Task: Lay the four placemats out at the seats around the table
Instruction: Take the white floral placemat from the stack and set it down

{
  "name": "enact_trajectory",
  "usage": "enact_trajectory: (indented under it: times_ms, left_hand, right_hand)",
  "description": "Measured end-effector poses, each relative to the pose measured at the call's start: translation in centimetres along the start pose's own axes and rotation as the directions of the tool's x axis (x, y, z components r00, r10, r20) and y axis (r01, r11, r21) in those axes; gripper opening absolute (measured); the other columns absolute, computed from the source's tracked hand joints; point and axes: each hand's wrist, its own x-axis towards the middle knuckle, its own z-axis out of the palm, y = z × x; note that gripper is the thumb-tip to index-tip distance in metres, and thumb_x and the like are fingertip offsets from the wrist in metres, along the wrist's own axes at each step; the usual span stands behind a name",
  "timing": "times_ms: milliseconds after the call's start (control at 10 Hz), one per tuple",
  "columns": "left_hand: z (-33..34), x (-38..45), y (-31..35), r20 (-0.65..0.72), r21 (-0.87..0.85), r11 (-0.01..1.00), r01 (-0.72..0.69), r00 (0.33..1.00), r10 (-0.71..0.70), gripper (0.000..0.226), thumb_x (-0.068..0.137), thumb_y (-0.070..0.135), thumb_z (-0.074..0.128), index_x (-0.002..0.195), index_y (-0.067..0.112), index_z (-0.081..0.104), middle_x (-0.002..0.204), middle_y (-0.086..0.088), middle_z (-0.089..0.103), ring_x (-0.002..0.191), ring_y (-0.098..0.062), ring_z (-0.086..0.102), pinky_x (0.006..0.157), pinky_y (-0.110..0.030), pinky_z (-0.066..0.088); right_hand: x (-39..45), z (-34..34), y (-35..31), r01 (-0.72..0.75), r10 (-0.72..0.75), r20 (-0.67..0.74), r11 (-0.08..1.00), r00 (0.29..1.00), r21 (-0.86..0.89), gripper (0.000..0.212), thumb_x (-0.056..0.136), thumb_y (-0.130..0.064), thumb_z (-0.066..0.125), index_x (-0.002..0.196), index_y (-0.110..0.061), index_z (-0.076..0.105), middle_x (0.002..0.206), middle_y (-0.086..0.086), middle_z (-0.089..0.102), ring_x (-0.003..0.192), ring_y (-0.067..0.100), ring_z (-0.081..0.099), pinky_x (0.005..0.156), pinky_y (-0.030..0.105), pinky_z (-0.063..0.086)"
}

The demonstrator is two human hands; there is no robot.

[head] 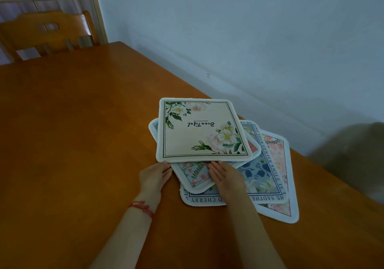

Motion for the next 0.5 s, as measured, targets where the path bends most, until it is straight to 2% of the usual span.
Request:
enact_trajectory:
  times_ms: [100,200,300,400,500]
  left_hand:
    - [0.1,0.5,0.3,-0.018,0.011,1.0,0.002,1.0,-0.002,0.007,0.093,0.004,0.05,0.091,0.006,0.056,0.077,-0.007,0.06,0.069,-0.015,0.058,0.048,-0.014,0.051]
    - [0.1,1.3,0.1,-0.059,0.044,0.998,-0.034,0.998,0.037,0.005,0.092,0.007,0.053,0.093,0.004,0.057,0.075,-0.007,0.061,0.068,-0.016,0.06,0.05,-0.016,0.052]
    - [-0.1,1.7,0.1,-0.062,0.075,0.995,-0.073,0.995,0.078,0.008,0.091,0.008,0.055,0.092,0.001,0.059,0.073,-0.007,0.061,0.067,-0.016,0.06,0.054,-0.016,0.053]
    - [0.3,1.7,0.5,-0.137,0.037,0.994,-0.105,0.985,0.109,0.006,0.087,0.004,0.06,0.092,0.0,0.06,0.074,-0.011,0.061,0.064,-0.018,0.06,0.048,-0.016,0.053]
    - [0.3,1.8,0.8,-0.178,0.026,0.991,-0.13,0.975,0.133,0.013,0.084,-0.001,0.061,0.097,-0.005,0.059,0.078,-0.015,0.062,0.063,-0.02,0.061,0.047,-0.016,0.053]
  right_hand:
    - [0.4,0.0,0.1,0.01,-0.01,0.005,1.0,1.0,0.004,0.04,0.1,-0.007,0.02,0.131,0.016,0.033,0.136,0.031,0.04,0.118,0.039,0.048,0.097,0.037,0.043]
    - [0.4,-0.1,0.2,0.024,-0.024,0.01,0.999,1.0,0.022,0.042,0.099,-0.006,0.016,0.13,0.018,0.031,0.136,0.032,0.039,0.125,0.04,0.041,0.101,0.039,0.037]
    - [0.5,0.0,0.5,0.023,-0.023,0.006,0.998,1.0,0.051,0.042,0.098,-0.006,0.017,0.131,0.018,0.03,0.135,0.032,0.039,0.121,0.04,0.044,0.093,0.038,0.041]
    - [1.0,-0.1,0.7,0.031,-0.032,0.006,0.994,0.999,0.102,0.039,0.098,-0.002,0.022,0.129,0.018,0.033,0.133,0.033,0.042,0.1,0.031,0.063,0.083,0.033,0.051]
    - [1.4,-0.4,0.8,0.029,-0.032,0.029,0.994,0.999,0.109,0.041,0.098,-0.002,0.017,0.131,0.019,0.029,0.136,0.033,0.038,0.111,0.033,0.058,0.088,0.031,0.048]
